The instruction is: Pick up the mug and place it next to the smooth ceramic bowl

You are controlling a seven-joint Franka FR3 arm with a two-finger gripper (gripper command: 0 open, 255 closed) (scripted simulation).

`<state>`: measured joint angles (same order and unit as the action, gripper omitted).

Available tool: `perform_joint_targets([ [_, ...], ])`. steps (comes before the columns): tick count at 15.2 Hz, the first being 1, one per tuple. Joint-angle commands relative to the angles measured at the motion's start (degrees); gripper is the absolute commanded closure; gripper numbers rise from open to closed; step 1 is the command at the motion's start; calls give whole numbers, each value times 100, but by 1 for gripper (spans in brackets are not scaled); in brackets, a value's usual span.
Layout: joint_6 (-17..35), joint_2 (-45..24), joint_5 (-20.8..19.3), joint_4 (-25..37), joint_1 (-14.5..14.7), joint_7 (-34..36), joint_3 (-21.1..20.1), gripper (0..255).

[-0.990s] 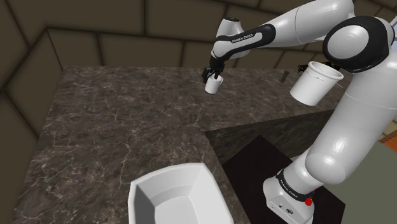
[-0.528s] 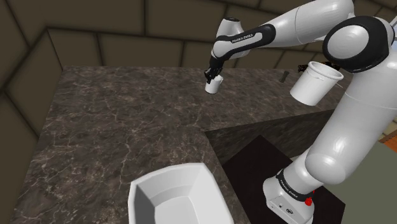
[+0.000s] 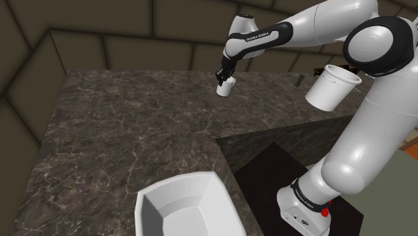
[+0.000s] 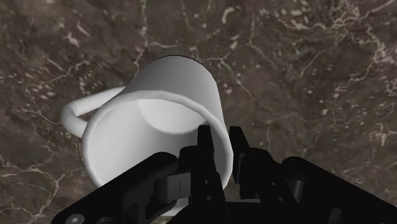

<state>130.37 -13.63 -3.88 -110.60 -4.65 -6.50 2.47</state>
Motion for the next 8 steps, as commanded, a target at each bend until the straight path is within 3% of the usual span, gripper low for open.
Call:
perform_joint_targets([
  [1, -139, 66, 6, 75, -4, -17, 1, 255],
  [8, -625, 272, 17, 356, -1, -47, -2, 255],
])
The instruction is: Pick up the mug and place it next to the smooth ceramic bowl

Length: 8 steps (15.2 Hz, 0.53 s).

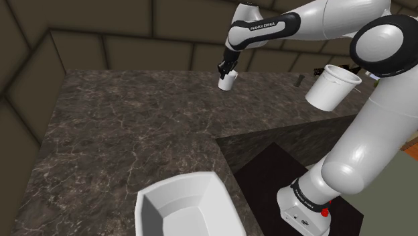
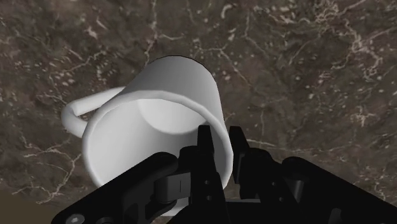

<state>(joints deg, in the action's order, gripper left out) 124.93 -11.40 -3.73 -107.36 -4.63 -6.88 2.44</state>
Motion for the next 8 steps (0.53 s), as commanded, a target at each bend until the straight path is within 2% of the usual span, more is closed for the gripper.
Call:
perform_joint_targets([
  [1, -152, 75, 3, 77, -2, -14, 1, 255],
  [8, -653, 219, 14, 433, 1, -43, -1, 255],
])
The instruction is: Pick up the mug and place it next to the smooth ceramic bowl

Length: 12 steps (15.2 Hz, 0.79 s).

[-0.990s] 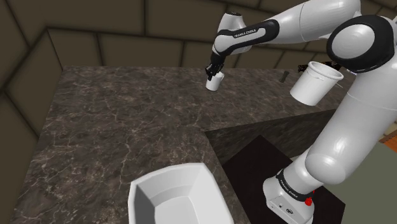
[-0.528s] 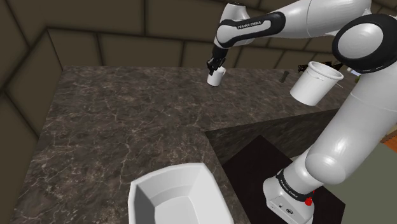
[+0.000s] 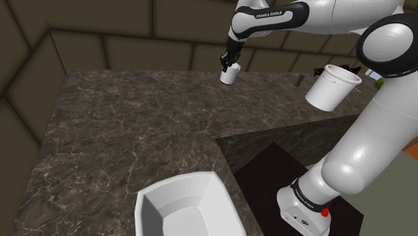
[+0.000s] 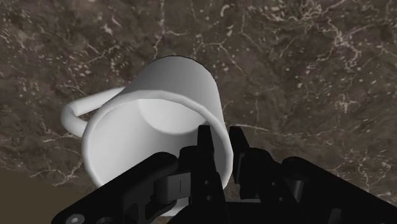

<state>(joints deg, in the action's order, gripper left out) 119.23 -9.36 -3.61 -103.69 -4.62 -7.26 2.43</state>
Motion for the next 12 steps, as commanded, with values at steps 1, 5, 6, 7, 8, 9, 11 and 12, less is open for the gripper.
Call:
perform_joint_targets([
  [1, -156, 31, 4, 124, 1, -9, -1, 255],
  [5, -448, 84, 10, 364, 3, -25, -2, 255],
  [6, -522, 94, 11, 428, 3, -29, -2, 255],
  [7, -597, 103, 13, 493, 3, -34, -3, 255],
  [8, -671, 111, 14, 560, 4, -38, -3, 255],
  [9, -746, 118, 16, 628, 4, -42, -3, 255],
  [11, -897, 127, 18, 770, 5, -51, -4, 255],
  [12, -973, 130, 20, 843, 5, -55, -4, 255],
])
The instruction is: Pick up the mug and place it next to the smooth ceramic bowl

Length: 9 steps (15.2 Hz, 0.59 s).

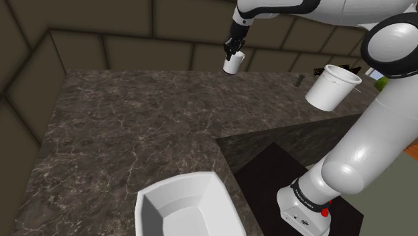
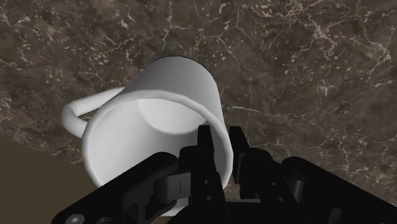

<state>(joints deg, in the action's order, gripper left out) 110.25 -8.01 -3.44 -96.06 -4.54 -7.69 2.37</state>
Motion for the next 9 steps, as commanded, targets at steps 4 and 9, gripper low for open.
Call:
perform_joint_targets([
  [4, 9, 585, -56, -610, 134, 248, -100, 255],
  [9, 126, 1488, -102, -1661, 345, 704, -322, 255],
])
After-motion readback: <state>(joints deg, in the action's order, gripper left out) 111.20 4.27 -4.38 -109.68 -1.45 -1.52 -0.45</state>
